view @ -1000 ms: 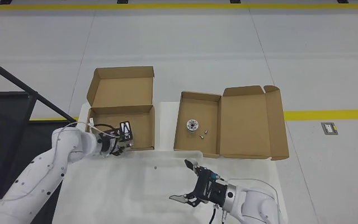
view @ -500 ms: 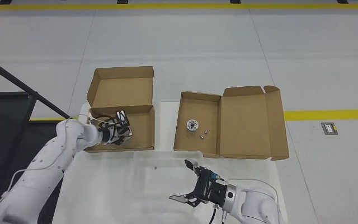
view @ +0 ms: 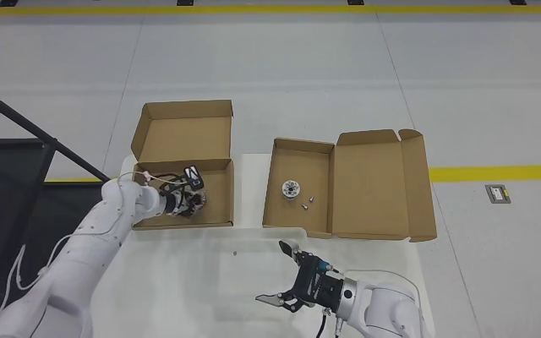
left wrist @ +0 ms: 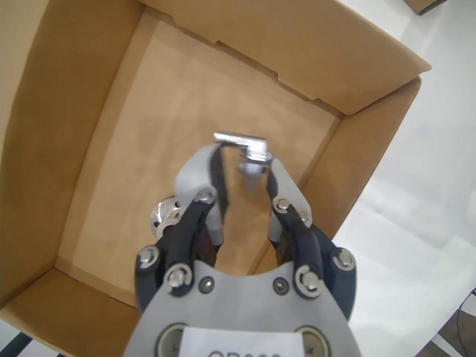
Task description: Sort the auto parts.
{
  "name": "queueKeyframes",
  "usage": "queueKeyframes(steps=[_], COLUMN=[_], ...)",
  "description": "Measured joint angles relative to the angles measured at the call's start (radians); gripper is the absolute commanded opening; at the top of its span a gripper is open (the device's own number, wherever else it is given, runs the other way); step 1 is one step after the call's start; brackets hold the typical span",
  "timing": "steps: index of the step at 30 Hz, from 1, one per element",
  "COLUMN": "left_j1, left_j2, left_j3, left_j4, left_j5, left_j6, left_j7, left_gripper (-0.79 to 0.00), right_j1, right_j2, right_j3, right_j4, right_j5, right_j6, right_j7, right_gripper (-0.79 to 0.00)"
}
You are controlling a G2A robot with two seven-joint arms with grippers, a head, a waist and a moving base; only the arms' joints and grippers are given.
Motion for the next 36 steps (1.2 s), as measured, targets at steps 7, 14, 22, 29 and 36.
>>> queueKeyframes(steps=[7,14,22,29,36], left_j1=[-0.026,-0.054,-0.086,-0.087,-0.032], left_j2=[-0.038,-0.053,-0.026,0.022,0.088], left_j3=[0.008,0.011,-0.007,-0.04,-0.095], left_j4=[0.071,0.105,0.101,0.04,-0.067], left_j5=[0.022,0.072,0.144,0.194,0.155], left_j6=[-0.028,-0.054,-0.106,-0.13,-0.13], left_j7=[0.028,0.069,0.193,0.309,0.445], left_gripper=[-0.56,-0.483,-0.046,0.0,0.0], right_j1=[0.0,0.0,0.0,0.0,0.0], right_j2=[0.0,0.0,0.0,0.0,0.0], right_j3=[0.0,0.0,0.0,0.0,0.0], right_j4=[0.0,0.0,0.0,0.0,0.0], right_j5=[0.0,0.0,0.0,0.0,0.0], right_j6=[0.0,0.0,0.0,0.0,0.0], right_j7=[0.0,0.0,0.0,0.0,0.0], right_gripper=[0.0,0.0,0.0,0.0,0.0])
